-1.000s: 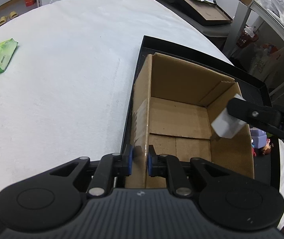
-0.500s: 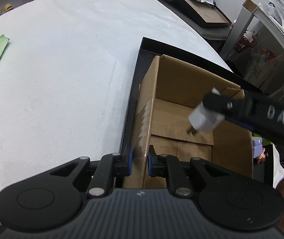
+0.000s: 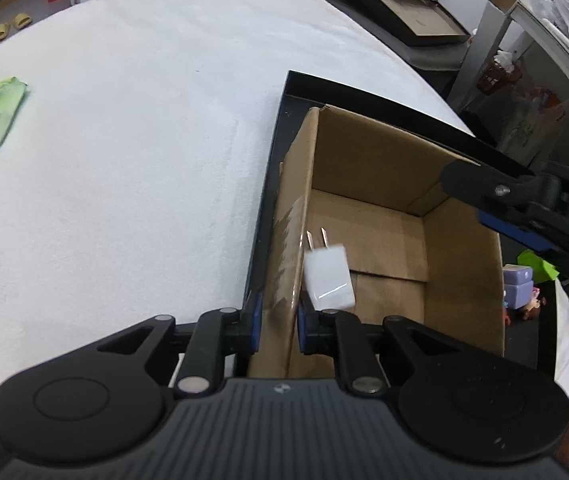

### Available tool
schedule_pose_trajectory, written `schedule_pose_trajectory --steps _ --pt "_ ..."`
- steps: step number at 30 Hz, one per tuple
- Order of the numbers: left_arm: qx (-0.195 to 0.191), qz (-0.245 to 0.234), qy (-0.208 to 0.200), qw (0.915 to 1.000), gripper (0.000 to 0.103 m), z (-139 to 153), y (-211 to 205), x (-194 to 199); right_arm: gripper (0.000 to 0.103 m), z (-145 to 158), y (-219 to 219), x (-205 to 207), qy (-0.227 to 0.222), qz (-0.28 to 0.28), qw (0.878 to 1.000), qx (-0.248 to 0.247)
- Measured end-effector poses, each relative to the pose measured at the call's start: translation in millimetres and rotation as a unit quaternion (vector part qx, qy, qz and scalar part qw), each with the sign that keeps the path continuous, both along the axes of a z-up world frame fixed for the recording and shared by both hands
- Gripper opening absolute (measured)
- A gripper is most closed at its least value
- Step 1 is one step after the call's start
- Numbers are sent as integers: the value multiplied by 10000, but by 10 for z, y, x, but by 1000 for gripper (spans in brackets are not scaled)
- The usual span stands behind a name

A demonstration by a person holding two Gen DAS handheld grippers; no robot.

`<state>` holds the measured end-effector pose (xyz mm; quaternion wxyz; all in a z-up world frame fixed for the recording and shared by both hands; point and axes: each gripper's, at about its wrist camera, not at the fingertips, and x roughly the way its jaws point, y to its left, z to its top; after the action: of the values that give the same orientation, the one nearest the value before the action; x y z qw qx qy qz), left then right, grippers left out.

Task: Organize rigid objects
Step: 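Carry the charger into the cardboard box and open the right gripper, then move the right tool to the lavender block and grasp it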

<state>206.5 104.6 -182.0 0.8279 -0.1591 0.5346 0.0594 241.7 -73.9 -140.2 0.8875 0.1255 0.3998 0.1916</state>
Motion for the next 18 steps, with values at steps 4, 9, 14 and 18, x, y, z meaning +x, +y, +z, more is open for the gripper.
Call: schedule_pose_trajectory --steps 4,9,14,18 --pt "225 44 80 9997 18 62 -76 -2 54 67 -155 -44 -152 -306 9993 -170" --pt "380 95 152 9991 39 86 -177 -36 57 87 -398 -58 -188 -681 9968 -379" --pt "674 147 243 9973 52 69 -267 -52 62 40 -616 -69 -141 -951 9935 -610" --pt "789 274 343 9959 55 38 -301 -64 62 -32 -817 -48 -18 -1189 9908 -643"
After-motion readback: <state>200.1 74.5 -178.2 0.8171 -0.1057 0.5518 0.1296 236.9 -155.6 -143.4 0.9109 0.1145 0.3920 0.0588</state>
